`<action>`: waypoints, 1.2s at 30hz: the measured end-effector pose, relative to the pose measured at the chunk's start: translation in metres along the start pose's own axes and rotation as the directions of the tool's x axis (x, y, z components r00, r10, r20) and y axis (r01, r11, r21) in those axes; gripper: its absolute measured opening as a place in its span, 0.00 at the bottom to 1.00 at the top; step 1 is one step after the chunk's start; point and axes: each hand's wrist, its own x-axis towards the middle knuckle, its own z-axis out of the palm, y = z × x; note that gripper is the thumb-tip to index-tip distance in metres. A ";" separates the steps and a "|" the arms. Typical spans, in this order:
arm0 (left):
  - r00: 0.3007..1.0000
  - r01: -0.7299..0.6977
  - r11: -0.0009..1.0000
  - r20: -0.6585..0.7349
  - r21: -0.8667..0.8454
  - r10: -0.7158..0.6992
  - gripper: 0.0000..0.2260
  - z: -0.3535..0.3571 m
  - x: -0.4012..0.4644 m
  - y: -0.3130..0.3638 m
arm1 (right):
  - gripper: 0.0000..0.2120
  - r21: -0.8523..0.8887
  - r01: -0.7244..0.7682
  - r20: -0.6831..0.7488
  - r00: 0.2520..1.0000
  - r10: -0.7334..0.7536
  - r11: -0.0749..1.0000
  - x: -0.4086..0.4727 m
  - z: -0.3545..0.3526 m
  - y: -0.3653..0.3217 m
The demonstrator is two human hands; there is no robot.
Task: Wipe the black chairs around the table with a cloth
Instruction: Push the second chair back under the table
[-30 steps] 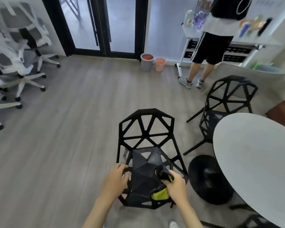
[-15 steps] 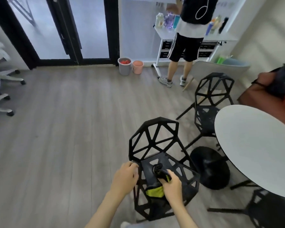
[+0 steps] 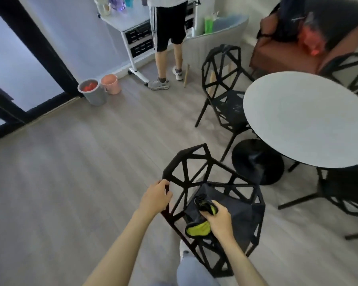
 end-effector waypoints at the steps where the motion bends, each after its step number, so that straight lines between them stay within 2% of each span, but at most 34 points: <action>1: 1.000 -0.013 1.000 0.012 0.004 0.013 0.19 -0.006 0.016 0.002 | 0.12 0.002 -0.023 -0.005 1.000 0.023 1.000 0.004 0.002 -0.005; 4: 0.999 -0.042 0.999 0.021 -0.013 0.042 0.21 -0.019 0.058 0.006 | 0.19 0.004 -0.113 -0.047 0.992 0.113 0.994 0.011 0.009 -0.009; 8: 0.996 -0.057 0.997 0.077 0.045 0.053 0.24 -0.025 0.113 0.006 | 0.07 0.112 -0.238 -0.133 0.959 0.252 0.965 0.005 0.029 -0.025; 10: 0.988 -0.101 0.989 0.124 0.105 0.087 0.25 -0.026 0.142 0.004 | 0.07 0.181 -0.312 -0.155 0.927 0.340 0.933 0.006 0.047 -0.031; 13: 0.970 -0.160 0.980 0.204 0.122 0.133 0.24 -0.024 0.185 0.004 | 0.08 0.381 -0.423 -0.151 0.849 0.507 0.822 0.015 0.084 -0.032; 15: 0.949 -0.200 0.973 0.270 0.114 0.164 0.24 -0.020 0.216 0.002 | 0.13 0.573 -0.453 -0.129 0.774 0.621 0.683 0.024 0.114 -0.033; 18: 0.894 -0.248 0.963 0.407 0.105 0.186 0.26 -0.015 0.252 0.004 | 0.18 0.867 -0.384 0.000 0.637 0.771 0.317 0.039 0.162 -0.034; 20: 0.858 -0.270 0.958 0.476 0.095 0.194 0.27 -0.014 0.262 0.010 | 0.20 0.932 -0.351 0.132 0.570 0.811 0.095 0.046 0.192 -0.027; 21: 0.846 -0.292 0.950 0.493 0.108 0.204 0.28 -0.014 0.265 0.011 | 0.25 0.933 -0.360 0.189 0.539 0.821 0.022 0.050 0.213 -0.010; 23: 0.821 -0.374 0.919 0.506 0.126 0.265 0.29 -0.011 0.269 0.012 | 0.35 0.923 -0.380 0.259 0.483 0.836 -0.066 0.061 0.255 0.029; 25: 0.782 -0.469 0.874 0.519 0.125 0.345 0.31 -0.007 0.273 0.013 | 0.40 0.930 -0.358 0.256 0.481 0.839 -0.078 0.068 0.279 0.037; 26: 0.762 -0.510 0.849 0.529 0.136 0.373 0.33 -0.007 0.274 0.015 | 0.37 0.938 -0.332 0.254 0.462 0.850 -0.100 0.067 0.275 0.019; 27: 0.742 -0.559 0.812 0.539 0.171 0.397 0.34 -0.006 0.275 0.018 | 0.31 0.943 -0.289 0.290 0.460 0.839 -0.167 0.063 0.266 -0.005; 28: 0.727 -0.608 0.763 0.542 0.221 0.422 0.34 -0.005 0.276 0.021 | 0.26 0.934 -0.258 0.345 0.478 0.808 -0.246 0.060 0.255 -0.031; 30: 0.708 -0.675 0.657 0.547 0.336 0.448 0.36 -0.003 0.278 0.024 | 0.19 0.929 -0.180 0.369 0.523 0.768 -0.324 0.058 0.245 -0.047; 33: 0.705 -0.701 0.536 0.567 0.470 0.425 0.40 0.002 0.279 0.025 | 0.18 0.918 0.018 0.317 0.565 0.762 -0.396 0.061 0.246 -0.051; 36: 0.722 -0.682 0.539 0.572 0.494 0.390 0.42 0.008 0.280 0.021 | 0.19 0.863 0.186 0.313 0.531 0.788 -0.469 0.073 0.253 -0.049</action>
